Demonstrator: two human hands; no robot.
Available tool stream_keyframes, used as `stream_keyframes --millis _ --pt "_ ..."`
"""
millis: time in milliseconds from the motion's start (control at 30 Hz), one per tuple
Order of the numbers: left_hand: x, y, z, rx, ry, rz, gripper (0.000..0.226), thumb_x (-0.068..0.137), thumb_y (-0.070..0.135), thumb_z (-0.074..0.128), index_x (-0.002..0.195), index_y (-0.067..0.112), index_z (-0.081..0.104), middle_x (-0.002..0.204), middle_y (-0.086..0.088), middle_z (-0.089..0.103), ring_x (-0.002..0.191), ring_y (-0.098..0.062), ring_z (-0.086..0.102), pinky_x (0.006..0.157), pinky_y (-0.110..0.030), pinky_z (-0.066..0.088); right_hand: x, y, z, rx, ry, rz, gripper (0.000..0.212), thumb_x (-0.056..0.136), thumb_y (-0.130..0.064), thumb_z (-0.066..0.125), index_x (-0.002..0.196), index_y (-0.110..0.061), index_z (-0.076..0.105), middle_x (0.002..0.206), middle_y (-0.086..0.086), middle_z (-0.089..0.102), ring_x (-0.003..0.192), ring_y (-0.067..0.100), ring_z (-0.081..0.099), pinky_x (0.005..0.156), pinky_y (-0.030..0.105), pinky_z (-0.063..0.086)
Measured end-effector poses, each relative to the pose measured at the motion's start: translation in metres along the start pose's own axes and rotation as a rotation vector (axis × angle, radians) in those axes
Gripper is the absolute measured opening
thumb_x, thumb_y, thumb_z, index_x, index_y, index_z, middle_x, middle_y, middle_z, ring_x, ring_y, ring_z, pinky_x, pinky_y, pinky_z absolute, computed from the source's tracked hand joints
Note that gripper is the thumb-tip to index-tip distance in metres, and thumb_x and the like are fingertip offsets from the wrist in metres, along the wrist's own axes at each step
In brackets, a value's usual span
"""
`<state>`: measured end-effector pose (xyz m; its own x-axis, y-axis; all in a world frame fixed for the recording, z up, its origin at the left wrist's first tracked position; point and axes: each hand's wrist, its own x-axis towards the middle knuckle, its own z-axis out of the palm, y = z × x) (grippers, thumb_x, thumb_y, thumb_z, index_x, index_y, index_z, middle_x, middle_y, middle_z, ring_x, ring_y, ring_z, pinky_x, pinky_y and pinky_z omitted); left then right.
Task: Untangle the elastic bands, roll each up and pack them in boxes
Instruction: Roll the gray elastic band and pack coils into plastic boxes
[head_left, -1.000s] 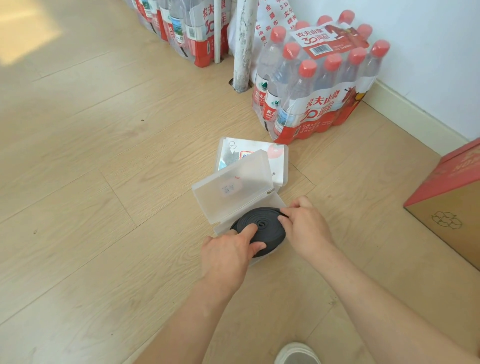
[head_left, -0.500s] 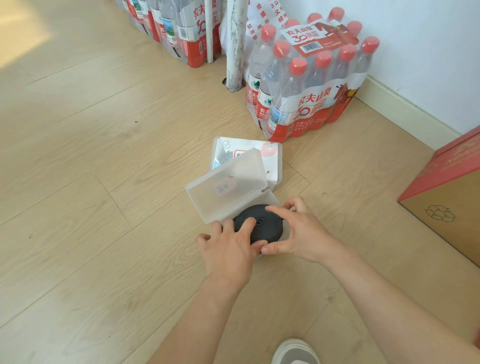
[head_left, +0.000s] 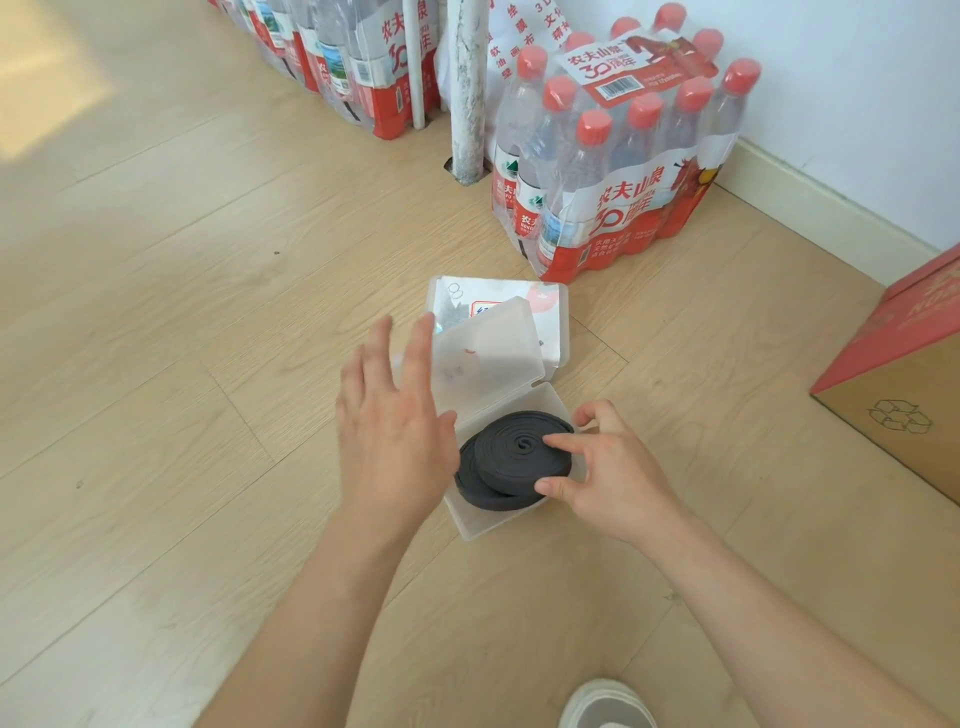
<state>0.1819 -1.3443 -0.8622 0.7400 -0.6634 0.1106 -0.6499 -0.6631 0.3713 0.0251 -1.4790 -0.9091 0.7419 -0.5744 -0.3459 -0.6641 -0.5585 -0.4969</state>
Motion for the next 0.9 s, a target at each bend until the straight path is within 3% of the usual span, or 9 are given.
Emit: stream_keyframes --millis 100,233,300,400,500,567,700,800,900 --pt "0.018 -0.008 -0.005 0.023 -0.207 -0.099 0.092 0.08 0.033 0.07 0.15 0.022 0.012 0.147 -0.006 0.035 0.132 -0.029 0.031 0.108 -0.042 0.031 -0.002 -0.001 0.001 0.032 0.027 0.015 0.056 0.076 -0.047 0.076 0.126 -0.026 0.061 0.123 -0.011 0.036 0.112 0.009 0.048 0.095 0.026 0.042" --pt "0.014 0.0 -0.006 0.142 -0.281 0.023 0.044 0.085 0.042 0.062 0.123 0.024 0.05 0.109 -0.002 0.057 0.1 -0.025 0.055 0.08 -0.036 0.043 -0.003 0.001 0.003 0.171 0.119 0.074 0.065 0.065 -0.041 0.085 0.117 -0.024 0.051 0.117 -0.013 0.044 0.111 0.01 0.052 0.089 0.026 0.043" --pt "0.005 0.004 0.0 0.105 -0.349 0.065 0.035 0.083 0.043 0.063 0.107 0.022 0.05 0.102 -0.001 0.056 0.091 -0.023 0.053 0.074 -0.032 0.041 -0.003 0.0 0.006 0.258 0.153 0.136 0.079 0.059 -0.039 0.089 0.122 -0.025 0.042 0.118 -0.013 0.047 0.112 0.009 0.051 0.09 0.027 0.043" --pt "-0.012 0.003 0.022 0.047 -0.445 0.102 0.053 0.073 0.045 0.071 0.1 0.019 0.034 0.111 -0.001 0.046 0.106 -0.023 0.043 0.084 -0.031 0.041 -0.001 0.002 0.01 0.361 0.197 0.166 0.102 0.053 -0.037 0.092 0.135 -0.031 0.03 0.121 -0.013 0.049 0.113 0.009 0.051 0.09 0.028 0.044" --pt "-0.028 0.002 0.041 0.17 -0.508 0.117 0.073 0.068 0.054 0.073 0.108 0.019 0.023 0.138 -0.008 0.026 0.131 -0.032 0.025 0.093 -0.041 0.045 -0.002 0.003 0.013 0.401 0.197 0.145 0.116 0.053 -0.038 0.092 0.144 -0.037 0.02 0.117 -0.012 0.05 0.105 0.009 0.052 0.083 0.027 0.041" --pt "-0.032 0.002 0.047 0.224 -0.508 0.114 0.079 0.068 0.059 0.072 0.111 0.02 0.019 0.147 -0.01 0.014 0.138 -0.033 0.016 0.094 -0.042 0.047 -0.004 0.005 0.014 0.415 0.197 0.111 0.111 0.054 -0.037 0.092 0.142 -0.04 0.024 0.117 -0.012 0.05 0.105 0.008 0.051 0.084 0.027 0.041" --pt "-0.033 0.005 0.048 0.274 -0.521 0.153 0.072 0.072 0.054 0.067 0.114 0.021 0.019 0.146 -0.015 0.012 0.136 -0.036 0.018 0.091 -0.039 0.048 -0.009 0.012 0.012 0.344 0.11 -0.022 0.089 0.064 -0.016 0.087 0.132 -0.046 0.037 0.128 -0.014 0.039 0.115 0.001 0.042 0.098 0.028 0.041" --pt "-0.034 0.008 0.047 0.341 -0.536 0.19 0.064 0.076 0.052 0.062 0.118 0.022 0.023 0.147 -0.019 0.011 0.136 -0.04 0.018 0.094 -0.042 0.045 -0.013 0.016 0.008 0.216 -0.005 -0.074 0.083 0.068 -0.022 0.086 0.135 -0.043 0.043 0.14 -0.012 0.022 0.127 0.003 0.032 0.099 0.012 0.026" --pt "-0.037 0.011 0.048 0.356 -0.541 0.172 0.065 0.076 0.052 0.062 0.122 0.022 0.026 0.15 -0.022 0.006 0.14 -0.043 0.01 0.103 -0.054 0.033 -0.011 0.014 0.011 0.12 0.038 -0.109 0.079 0.066 -0.028 0.087 0.135 -0.036 0.048 0.15 -0.003 0.02 0.128 0.012 0.037 0.096 0.012 0.026"
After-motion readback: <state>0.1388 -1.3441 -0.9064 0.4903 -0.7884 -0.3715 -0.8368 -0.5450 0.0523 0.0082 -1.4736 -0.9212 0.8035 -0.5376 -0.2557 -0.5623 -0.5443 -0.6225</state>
